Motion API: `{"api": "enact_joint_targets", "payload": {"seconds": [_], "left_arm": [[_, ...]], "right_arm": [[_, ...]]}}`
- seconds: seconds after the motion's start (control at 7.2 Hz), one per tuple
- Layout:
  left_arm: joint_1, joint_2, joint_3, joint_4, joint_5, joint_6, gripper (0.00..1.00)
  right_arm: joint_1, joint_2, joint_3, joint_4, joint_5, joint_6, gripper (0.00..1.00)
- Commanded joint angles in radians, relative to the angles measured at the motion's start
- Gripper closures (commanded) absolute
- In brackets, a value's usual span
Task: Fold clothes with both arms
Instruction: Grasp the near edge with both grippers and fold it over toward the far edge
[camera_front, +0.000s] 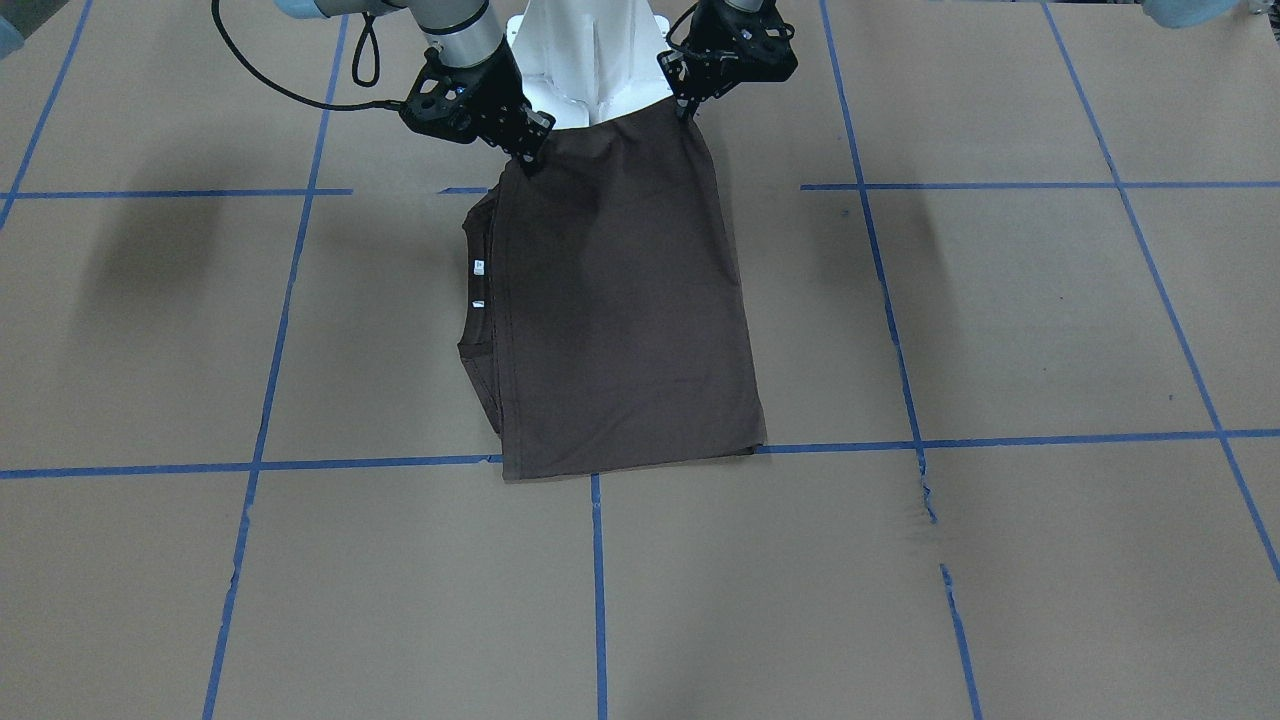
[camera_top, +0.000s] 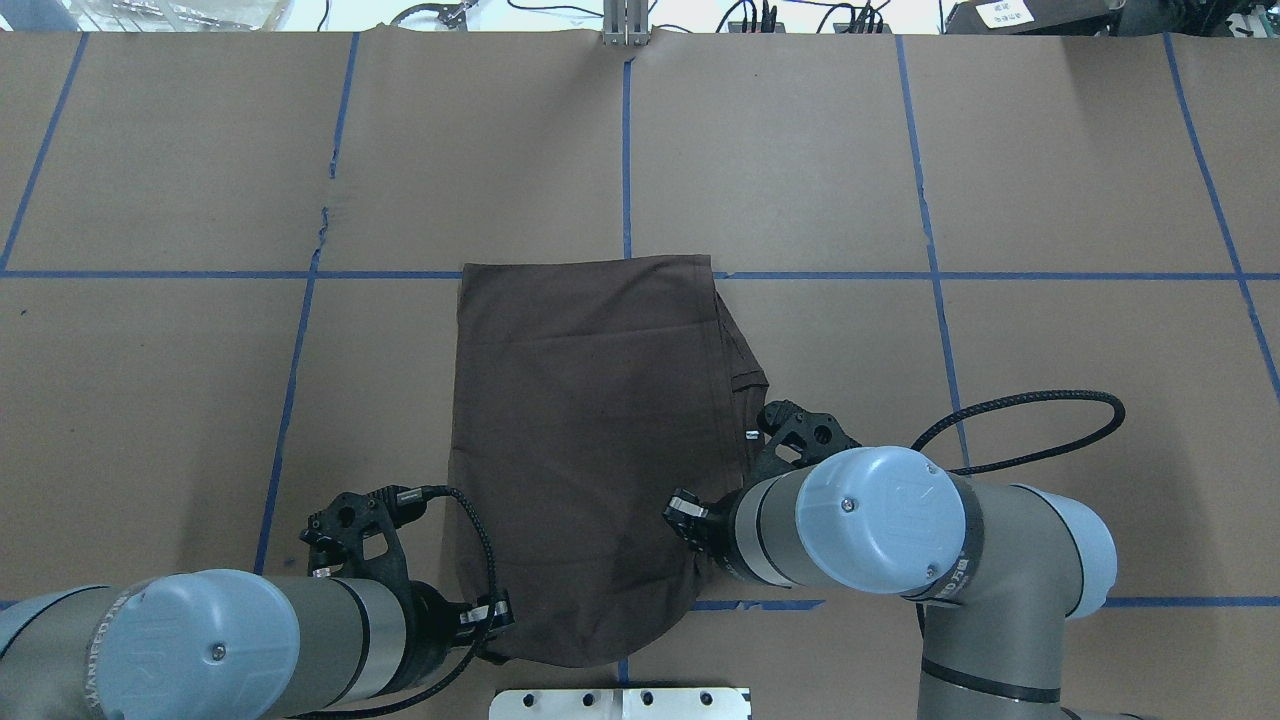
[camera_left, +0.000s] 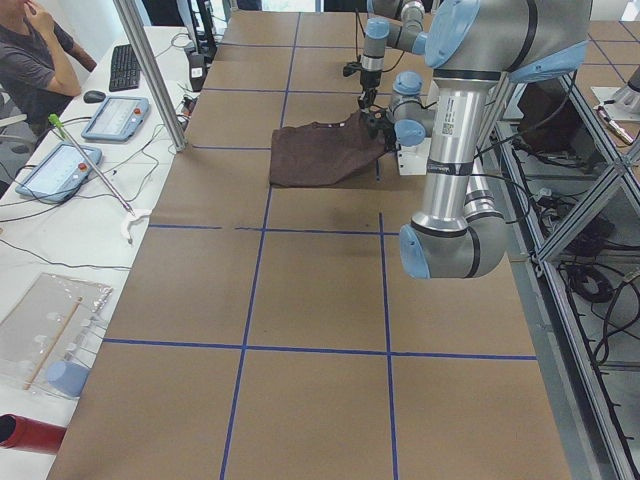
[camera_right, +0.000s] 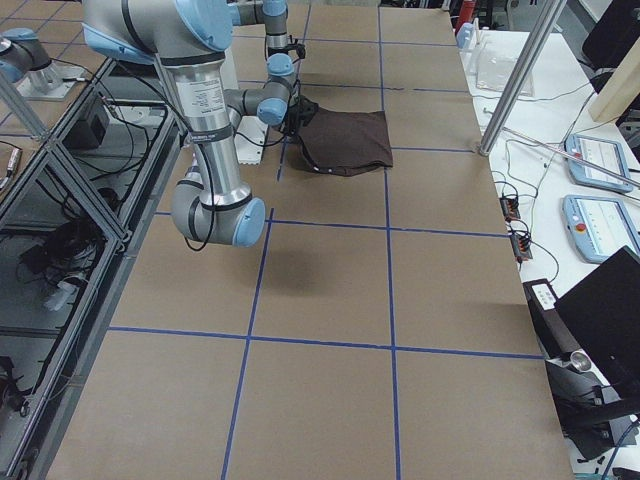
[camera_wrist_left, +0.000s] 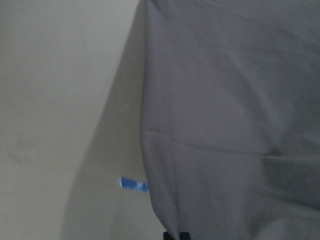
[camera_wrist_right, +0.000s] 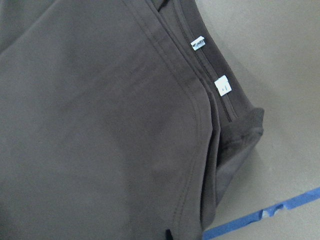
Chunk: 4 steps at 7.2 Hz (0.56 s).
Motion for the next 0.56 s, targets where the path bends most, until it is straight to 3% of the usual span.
{"api": "enact_joint_targets", "payload": {"seconds": [0.0,0.14,0.42], "left_arm": [[-0.102,-0.02,0.01,-0.002,-0.032,0.007,1.0],[-0.187,-0.028,0.039,-0.002,-0.067,0.006,1.0],[-0.282,-0.118,0.176,-0.009,-0.116,-0.003,1.0]], "right_arm": [[0.094,0.017,-0.008,-0.001,0.004,-0.079,1.0],[0.157,0.035,-0.021,-0.002,0.038,-0.078,1.0],[0.234,0.094,-0.136,-0.001,0.09,-0.079,1.0]]}}
